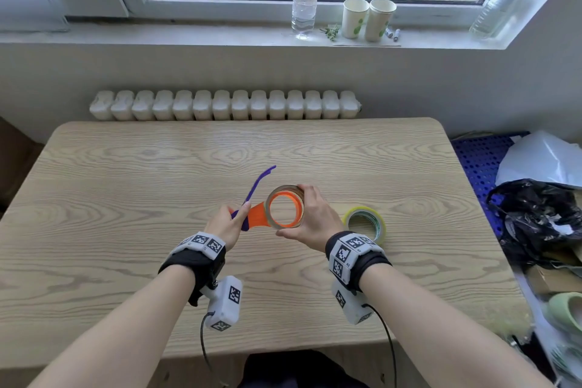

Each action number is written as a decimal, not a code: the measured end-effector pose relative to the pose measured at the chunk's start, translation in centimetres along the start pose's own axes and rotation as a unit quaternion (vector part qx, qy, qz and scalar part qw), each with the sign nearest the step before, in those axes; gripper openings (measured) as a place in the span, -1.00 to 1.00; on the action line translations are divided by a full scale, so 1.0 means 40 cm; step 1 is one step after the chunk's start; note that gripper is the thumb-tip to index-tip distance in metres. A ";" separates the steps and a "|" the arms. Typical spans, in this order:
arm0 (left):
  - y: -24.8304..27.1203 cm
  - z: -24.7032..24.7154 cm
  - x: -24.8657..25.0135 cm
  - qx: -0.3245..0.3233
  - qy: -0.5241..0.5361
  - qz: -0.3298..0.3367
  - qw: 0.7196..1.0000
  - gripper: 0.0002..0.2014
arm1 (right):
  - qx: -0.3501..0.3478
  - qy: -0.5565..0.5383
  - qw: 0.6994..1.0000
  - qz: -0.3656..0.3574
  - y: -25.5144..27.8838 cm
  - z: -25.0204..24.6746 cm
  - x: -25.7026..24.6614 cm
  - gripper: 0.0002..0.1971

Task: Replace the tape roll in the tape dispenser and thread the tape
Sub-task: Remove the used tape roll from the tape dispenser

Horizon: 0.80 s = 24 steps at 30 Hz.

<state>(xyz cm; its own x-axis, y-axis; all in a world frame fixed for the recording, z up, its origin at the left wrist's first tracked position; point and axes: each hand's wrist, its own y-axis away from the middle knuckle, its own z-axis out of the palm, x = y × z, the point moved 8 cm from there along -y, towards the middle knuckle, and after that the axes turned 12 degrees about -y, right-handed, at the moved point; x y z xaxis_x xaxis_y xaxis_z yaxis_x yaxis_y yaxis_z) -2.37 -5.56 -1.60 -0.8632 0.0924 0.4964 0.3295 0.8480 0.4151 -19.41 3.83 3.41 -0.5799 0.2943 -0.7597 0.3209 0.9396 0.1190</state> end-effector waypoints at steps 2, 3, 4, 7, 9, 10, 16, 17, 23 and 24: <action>-0.007 -0.005 -0.019 0.000 0.003 -0.014 1.000 -0.49 | 0.010 -0.013 1.000 -0.003 -0.002 -0.008 -0.002 0.03; -0.011 -0.008 -0.027 0.002 0.000 -0.018 1.000 -0.48 | 0.015 -0.018 1.000 -0.001 -0.003 -0.014 0.000 0.03; -0.017 -0.009 -0.038 0.004 -0.003 -0.023 1.000 -0.47 | 0.018 -0.022 1.000 0.001 -0.004 -0.021 0.003 0.03; -0.038 -0.012 -0.066 0.001 -0.004 -0.038 0.999 -0.44 | 0.022 -0.019 1.000 0.006 -0.006 -0.045 0.020 0.03; -0.045 -0.019 -0.070 0.000 -0.003 -0.042 0.999 -0.43 | 0.024 -0.012 1.000 0.015 -0.006 -0.060 0.037 0.03; -0.045 -0.024 -0.067 0.000 -0.004 -0.041 0.999 -0.43 | 0.026 -0.010 0.999 0.020 -0.006 -0.066 0.048 0.03; -0.033 -0.052 -0.080 0.015 -0.004 -0.065 0.998 -0.42 | 0.045 -0.003 0.997 0.060 -0.009 -0.077 0.135 0.05; -0.033 -0.050 -0.088 0.013 0.015 -0.070 0.997 -0.39 | 0.043 0.000 0.997 0.071 -0.008 -0.071 0.151 0.05; -0.048 -0.023 -0.120 0.022 0.087 -0.078 0.993 -0.08 | -0.038 0.057 0.990 0.127 0.007 0.012 0.219 0.01; -0.051 -0.020 -0.121 0.022 0.088 -0.077 0.993 -0.08 | -0.050 0.063 0.988 0.129 0.009 0.027 0.226 0.00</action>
<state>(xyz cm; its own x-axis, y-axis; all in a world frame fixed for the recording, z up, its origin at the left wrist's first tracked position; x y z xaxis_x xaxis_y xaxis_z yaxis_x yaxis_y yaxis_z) 1.43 -8.14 -4.24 -0.8207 -0.1292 0.5566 0.1789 0.8671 0.4649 -23.72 6.65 -4.08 -0.5800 0.5391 -0.6107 0.3975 0.8417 0.3654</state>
